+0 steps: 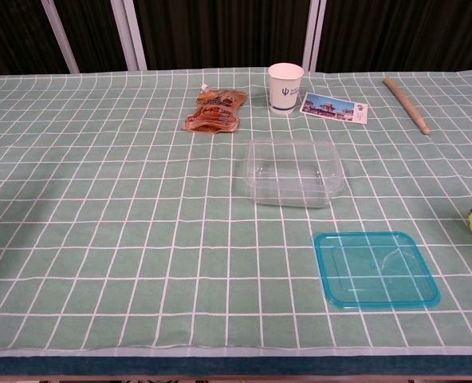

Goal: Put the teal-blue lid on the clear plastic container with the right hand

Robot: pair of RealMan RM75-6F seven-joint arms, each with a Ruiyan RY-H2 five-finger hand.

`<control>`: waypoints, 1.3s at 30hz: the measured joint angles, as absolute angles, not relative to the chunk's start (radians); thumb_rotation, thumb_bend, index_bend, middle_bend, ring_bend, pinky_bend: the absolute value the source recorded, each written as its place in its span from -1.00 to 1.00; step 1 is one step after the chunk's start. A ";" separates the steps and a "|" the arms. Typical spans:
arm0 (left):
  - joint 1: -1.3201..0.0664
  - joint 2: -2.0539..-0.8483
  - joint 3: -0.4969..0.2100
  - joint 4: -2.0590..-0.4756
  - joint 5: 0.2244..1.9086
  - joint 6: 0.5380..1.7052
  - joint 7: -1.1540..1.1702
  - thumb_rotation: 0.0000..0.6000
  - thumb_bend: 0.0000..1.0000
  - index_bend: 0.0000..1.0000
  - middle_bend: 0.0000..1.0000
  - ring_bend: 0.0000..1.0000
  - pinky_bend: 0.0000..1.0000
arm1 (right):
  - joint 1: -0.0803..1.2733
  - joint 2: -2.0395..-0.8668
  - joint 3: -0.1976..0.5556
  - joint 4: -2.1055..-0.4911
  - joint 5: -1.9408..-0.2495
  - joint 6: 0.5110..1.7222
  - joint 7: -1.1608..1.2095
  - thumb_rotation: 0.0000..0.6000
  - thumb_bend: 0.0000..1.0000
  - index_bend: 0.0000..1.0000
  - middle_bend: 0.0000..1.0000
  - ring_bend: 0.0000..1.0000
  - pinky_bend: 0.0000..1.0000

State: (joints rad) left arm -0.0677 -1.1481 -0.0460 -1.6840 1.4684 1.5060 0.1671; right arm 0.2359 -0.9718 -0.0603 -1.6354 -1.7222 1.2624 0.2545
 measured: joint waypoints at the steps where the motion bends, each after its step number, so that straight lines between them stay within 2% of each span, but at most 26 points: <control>1: -0.068 -1.148 -0.046 -1.685 1.467 1.504 0.167 1.00 0.28 -0.78 -1.00 -1.00 -1.00 | 0.242 -0.965 -0.059 -1.660 -1.717 1.249 0.228 1.00 -0.55 -1.00 -1.00 -1.00 -1.00; 9: -0.070 -1.144 -0.049 -1.688 1.451 1.493 0.159 1.00 0.28 -0.78 -1.00 -1.00 -1.00 | 0.301 -0.971 -0.046 -1.860 -1.597 1.082 0.005 1.00 -0.55 -1.00 -0.99 -1.00 -1.00; 17: -0.071 -1.141 -0.047 -1.688 1.447 1.485 0.156 1.00 0.28 -0.78 -1.00 -1.00 -1.00 | 0.340 -1.078 -0.026 -1.966 -1.374 1.002 -0.315 1.00 -0.55 -1.00 -0.95 -1.00 -1.00; 30: -0.073 -1.141 -0.048 -1.696 1.431 1.475 0.166 1.00 0.28 -0.78 -1.00 -1.00 -1.00 | 0.414 -1.330 0.026 -2.044 -1.031 1.088 -0.695 1.00 -0.55 -1.00 -0.90 -1.00 -1.00; 39: -0.075 -1.136 -0.050 -1.700 1.422 1.468 0.159 1.00 0.28 -0.78 -1.00 -1.00 -1.00 | 0.465 -1.489 0.049 -2.016 -0.910 1.202 -0.852 1.00 -0.55 -1.00 -0.81 -1.00 -1.00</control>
